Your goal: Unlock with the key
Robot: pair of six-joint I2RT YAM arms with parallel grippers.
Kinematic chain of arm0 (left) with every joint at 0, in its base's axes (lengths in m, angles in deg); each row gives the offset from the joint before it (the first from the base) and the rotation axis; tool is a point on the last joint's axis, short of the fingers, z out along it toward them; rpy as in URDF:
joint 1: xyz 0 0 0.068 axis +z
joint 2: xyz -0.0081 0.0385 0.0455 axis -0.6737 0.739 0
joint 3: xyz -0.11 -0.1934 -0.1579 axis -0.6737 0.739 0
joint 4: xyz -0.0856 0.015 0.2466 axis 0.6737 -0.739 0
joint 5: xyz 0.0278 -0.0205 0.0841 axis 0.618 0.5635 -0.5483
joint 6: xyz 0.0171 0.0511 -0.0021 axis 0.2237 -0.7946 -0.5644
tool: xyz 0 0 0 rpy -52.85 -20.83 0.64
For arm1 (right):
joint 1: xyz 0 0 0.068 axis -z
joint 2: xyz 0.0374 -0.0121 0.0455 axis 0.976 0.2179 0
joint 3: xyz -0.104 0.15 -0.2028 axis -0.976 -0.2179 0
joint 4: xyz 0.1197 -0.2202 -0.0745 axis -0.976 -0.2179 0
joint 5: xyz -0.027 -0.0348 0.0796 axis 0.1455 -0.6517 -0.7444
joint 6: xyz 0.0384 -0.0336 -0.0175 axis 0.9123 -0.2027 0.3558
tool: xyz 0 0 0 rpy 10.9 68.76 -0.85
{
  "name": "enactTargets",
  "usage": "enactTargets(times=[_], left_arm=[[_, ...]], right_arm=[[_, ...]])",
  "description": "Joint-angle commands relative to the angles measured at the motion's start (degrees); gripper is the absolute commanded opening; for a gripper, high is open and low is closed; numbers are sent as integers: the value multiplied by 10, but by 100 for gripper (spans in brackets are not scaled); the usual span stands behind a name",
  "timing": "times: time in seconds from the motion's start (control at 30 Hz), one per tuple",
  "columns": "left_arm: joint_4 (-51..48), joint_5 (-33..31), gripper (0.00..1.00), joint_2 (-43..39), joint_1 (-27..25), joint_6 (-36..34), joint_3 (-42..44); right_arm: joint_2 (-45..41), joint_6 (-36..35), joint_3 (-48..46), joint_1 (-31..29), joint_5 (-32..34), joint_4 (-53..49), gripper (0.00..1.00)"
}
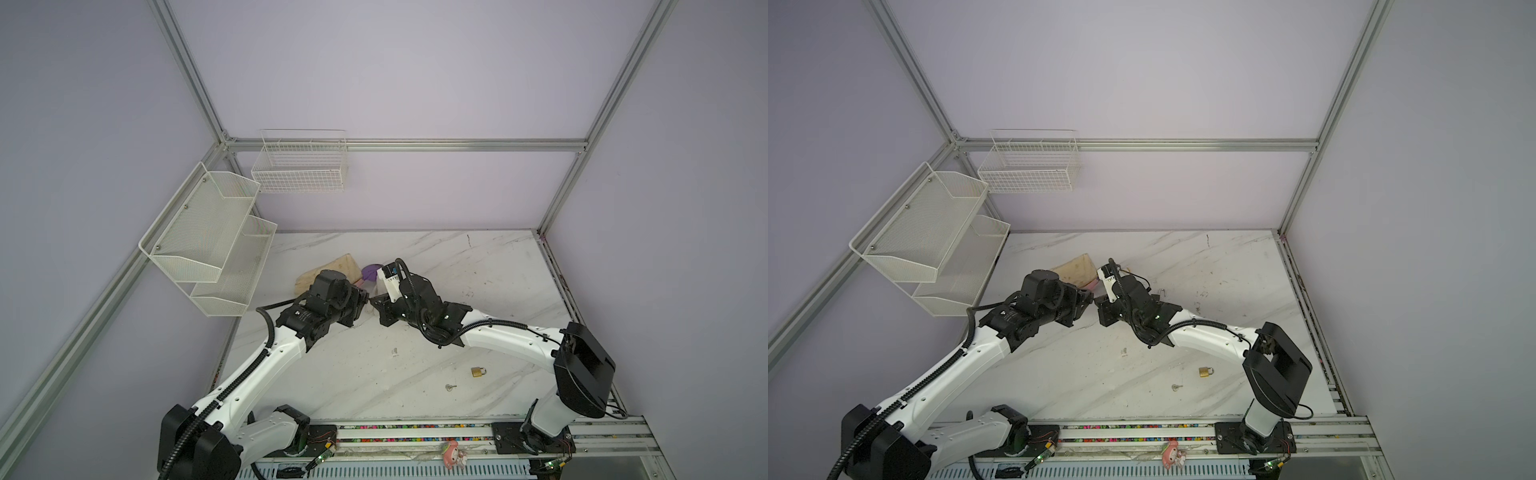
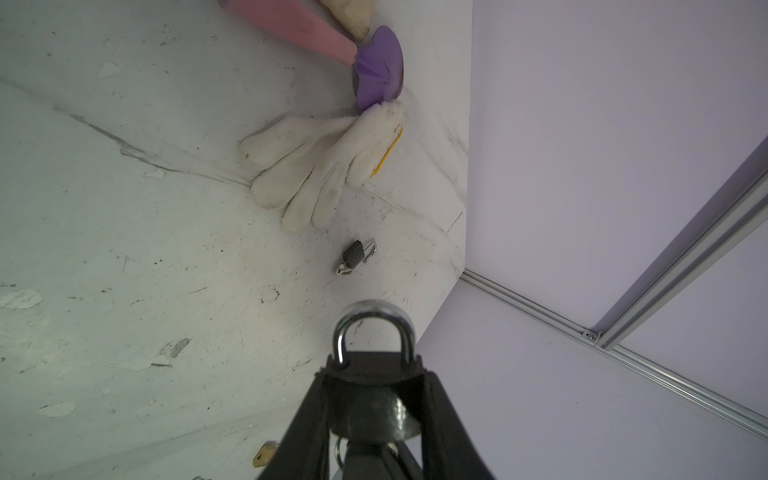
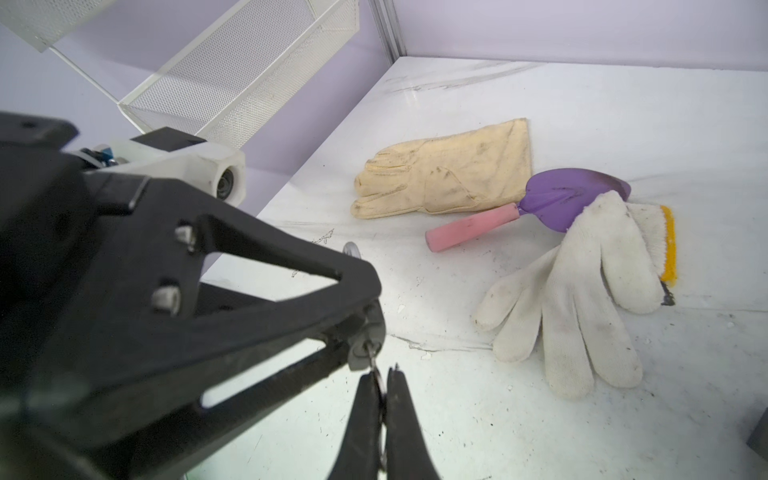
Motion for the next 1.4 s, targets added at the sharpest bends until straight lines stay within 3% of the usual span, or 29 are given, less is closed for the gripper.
enactTargets(times=[0.0,0.17,0.3,0.47,0.77,0.93,1.1,1.2,1.37], left_arm=[[28,29,0,8,-43,-1,-81],[69,61,0,35,-74,8,-99],[69,53,0,24,-77,7,-89],[70,62,0,7,-83,7,-81],[75,29,0,-51,-82,20,13],[118,23,0,-49,-77,41,47],[140,22,0,-35,-61,21,28],[75,-8,0,-30,-45,-38,-29],[55,-18,0,-29,-33,-109,-46]], right_arm=[[24,20,35,-10,-28,70,0],[38,89,54,-11,-119,130,0],[4,104,54,-9,-123,136,0],[-20,178,50,4,-127,150,0],[-54,389,40,52,-180,213,0],[-56,489,-4,53,-174,258,0],[-68,382,17,44,-96,142,0],[-70,318,15,44,-49,73,2],[-81,258,-21,44,11,22,36]])
